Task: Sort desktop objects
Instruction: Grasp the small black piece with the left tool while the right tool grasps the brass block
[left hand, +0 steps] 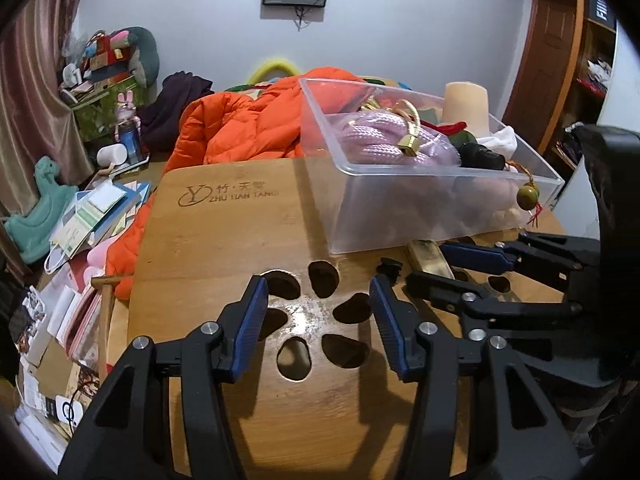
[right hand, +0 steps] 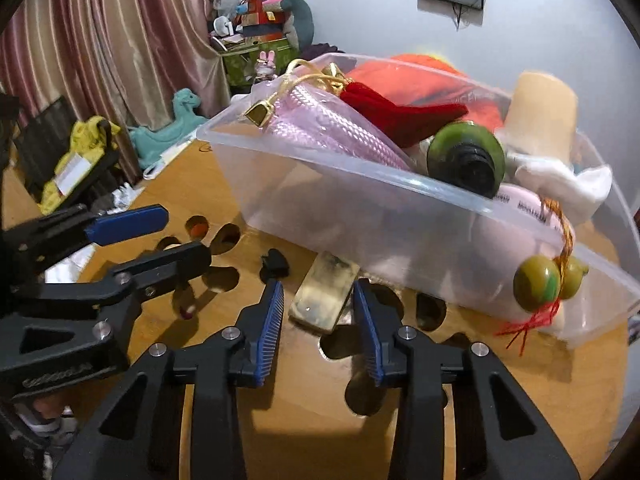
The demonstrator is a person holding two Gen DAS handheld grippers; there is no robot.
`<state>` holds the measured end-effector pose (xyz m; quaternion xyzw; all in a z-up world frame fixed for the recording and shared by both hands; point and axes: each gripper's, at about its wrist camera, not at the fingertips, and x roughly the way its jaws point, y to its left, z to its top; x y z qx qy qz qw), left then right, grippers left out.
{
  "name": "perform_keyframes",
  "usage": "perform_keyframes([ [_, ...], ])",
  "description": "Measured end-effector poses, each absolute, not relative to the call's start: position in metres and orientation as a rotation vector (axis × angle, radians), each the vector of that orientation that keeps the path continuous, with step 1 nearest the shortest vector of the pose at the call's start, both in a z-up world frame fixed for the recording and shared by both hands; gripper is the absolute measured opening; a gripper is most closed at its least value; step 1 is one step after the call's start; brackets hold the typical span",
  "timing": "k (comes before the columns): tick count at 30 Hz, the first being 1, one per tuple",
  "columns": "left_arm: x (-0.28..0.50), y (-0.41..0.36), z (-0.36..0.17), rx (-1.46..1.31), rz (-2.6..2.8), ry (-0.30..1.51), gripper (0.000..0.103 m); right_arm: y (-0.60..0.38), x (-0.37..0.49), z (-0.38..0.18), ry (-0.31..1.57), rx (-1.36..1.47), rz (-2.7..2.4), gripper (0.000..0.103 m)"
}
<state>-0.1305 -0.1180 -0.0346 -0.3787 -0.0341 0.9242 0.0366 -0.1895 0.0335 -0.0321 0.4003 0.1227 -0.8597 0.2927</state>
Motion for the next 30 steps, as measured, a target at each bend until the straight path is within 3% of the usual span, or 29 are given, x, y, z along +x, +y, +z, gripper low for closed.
perform_keyframes([
  [7,-0.137,-0.102,-0.039,-1.188,2.784,-0.067,0.047,0.051,-0.191,-0.031,0.274,1.059,-2.277,0.025],
  [11,-0.144,-0.085,-0.043,-1.216,2.752,-0.007,0.035,0.069,-0.189,-0.027,0.185,1.054,-2.284,0.024],
  [15,-0.149,-0.072,-0.044,-1.219,2.736,0.009,0.035,0.088,-0.188,-0.020,0.054,1.034,-2.291,0.023],
  [19,-0.155,-0.064,-0.045,-1.225,2.740,0.006,0.035,0.096,-0.187,-0.017,0.043,1.022,-2.296,0.023],
  [24,-0.159,-0.055,-0.045,-1.227,2.775,0.075,0.015,0.110,-0.187,-0.017,-0.007,1.012,-2.288,0.023],
  [30,-0.158,-0.059,-0.043,-1.215,2.779,0.038,0.015,0.117,-0.183,-0.009,-0.063,0.978,-2.293,0.023],
])
